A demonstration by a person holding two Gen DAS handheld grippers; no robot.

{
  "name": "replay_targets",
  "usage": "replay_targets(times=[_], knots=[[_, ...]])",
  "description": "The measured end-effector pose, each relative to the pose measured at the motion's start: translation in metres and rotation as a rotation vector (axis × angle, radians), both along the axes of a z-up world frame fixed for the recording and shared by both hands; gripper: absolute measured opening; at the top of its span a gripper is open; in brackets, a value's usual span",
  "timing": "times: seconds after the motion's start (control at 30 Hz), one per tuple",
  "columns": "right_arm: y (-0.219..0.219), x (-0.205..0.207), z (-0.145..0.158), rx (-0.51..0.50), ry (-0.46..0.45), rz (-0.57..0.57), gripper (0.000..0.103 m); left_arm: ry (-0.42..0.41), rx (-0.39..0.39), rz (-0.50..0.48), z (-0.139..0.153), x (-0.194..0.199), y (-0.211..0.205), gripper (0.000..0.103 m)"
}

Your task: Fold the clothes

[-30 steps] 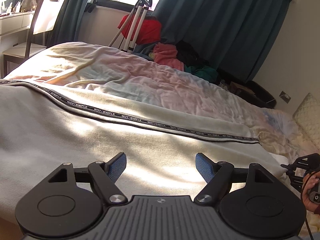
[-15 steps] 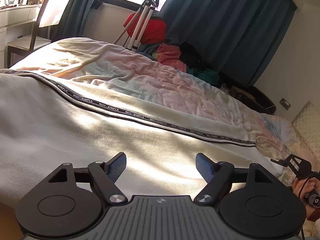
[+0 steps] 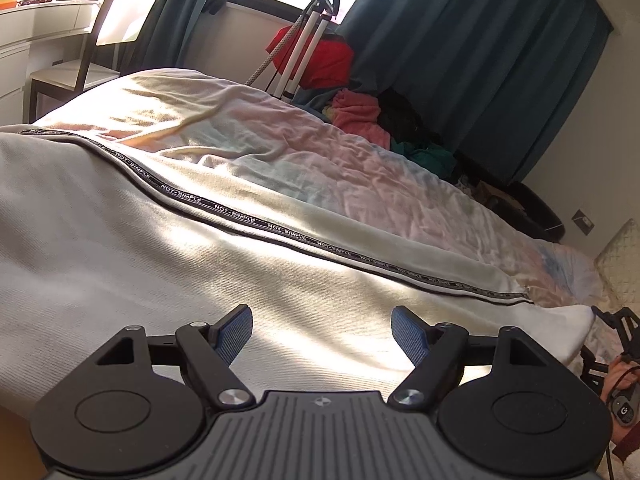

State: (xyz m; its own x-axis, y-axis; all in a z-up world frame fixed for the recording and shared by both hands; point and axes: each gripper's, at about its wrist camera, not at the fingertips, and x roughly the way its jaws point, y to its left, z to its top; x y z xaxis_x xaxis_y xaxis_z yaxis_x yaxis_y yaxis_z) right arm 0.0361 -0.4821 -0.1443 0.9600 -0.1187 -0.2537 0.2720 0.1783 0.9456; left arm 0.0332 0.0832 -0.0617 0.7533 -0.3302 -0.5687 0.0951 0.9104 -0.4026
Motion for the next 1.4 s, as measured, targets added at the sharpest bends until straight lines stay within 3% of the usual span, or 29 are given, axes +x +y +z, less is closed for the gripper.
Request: replay_targets(times=[0.07,0.17,0.2,0.33,0.4,0.47,0.6,0.7,0.77,0.93,1.07,1.13,1.27,1.4], knots=[[-0.006,-0.005,-0.004,0.002,0.042,-0.017,0.059,0.009,-0.006,-0.004,-0.001,0.001,0.0,0.078],[-0.014,-0.011,-0.025,0.144,0.115,-0.043,0.06,0.013,-0.002,-0.009,-0.002,0.001,-0.001,0.078],[-0.013,-0.013,-0.025,0.147,0.166,-0.064,0.06,0.011,0.003,-0.01,-0.002,0.0,-0.001,0.078],[0.001,-0.02,-0.008,0.005,0.252,-0.103,0.06,0.001,0.031,0.003,-0.001,-0.001,-0.002,0.078],[0.008,-0.018,-0.003,-0.026,0.254,-0.019,0.06,0.002,0.037,0.012,0.0,-0.001,-0.001,0.078],[0.02,-0.013,-0.003,0.007,0.268,0.05,0.06,0.005,0.035,0.02,-0.001,-0.001,0.001,0.078],[0.039,-0.001,-0.006,-0.002,0.394,0.127,0.06,0.01,0.026,0.039,-0.001,-0.001,0.004,0.078],[0.046,0.005,-0.022,0.066,0.471,0.186,0.058,0.013,0.019,0.048,-0.001,0.0,0.006,0.078],[0.046,0.003,-0.024,0.092,0.45,0.183,0.061,0.017,0.016,0.049,-0.002,0.0,0.006,0.078],[0.025,0.021,-0.035,0.142,0.254,0.203,0.061,0.024,0.03,0.053,-0.004,0.005,0.004,0.078],[0.026,0.032,-0.01,-0.029,0.12,0.229,0.061,0.021,0.06,0.068,-0.006,0.009,0.003,0.078],[0.032,0.039,-0.005,-0.106,0.172,0.228,0.06,0.02,0.078,0.079,-0.008,0.012,0.003,0.078],[0.038,0.061,-0.02,-0.115,0.353,0.256,0.057,0.023,0.098,0.102,-0.01,0.016,0.004,0.078],[0.047,0.074,-0.018,-0.207,0.344,0.26,0.058,0.022,0.116,0.12,-0.01,0.019,0.005,0.078]])
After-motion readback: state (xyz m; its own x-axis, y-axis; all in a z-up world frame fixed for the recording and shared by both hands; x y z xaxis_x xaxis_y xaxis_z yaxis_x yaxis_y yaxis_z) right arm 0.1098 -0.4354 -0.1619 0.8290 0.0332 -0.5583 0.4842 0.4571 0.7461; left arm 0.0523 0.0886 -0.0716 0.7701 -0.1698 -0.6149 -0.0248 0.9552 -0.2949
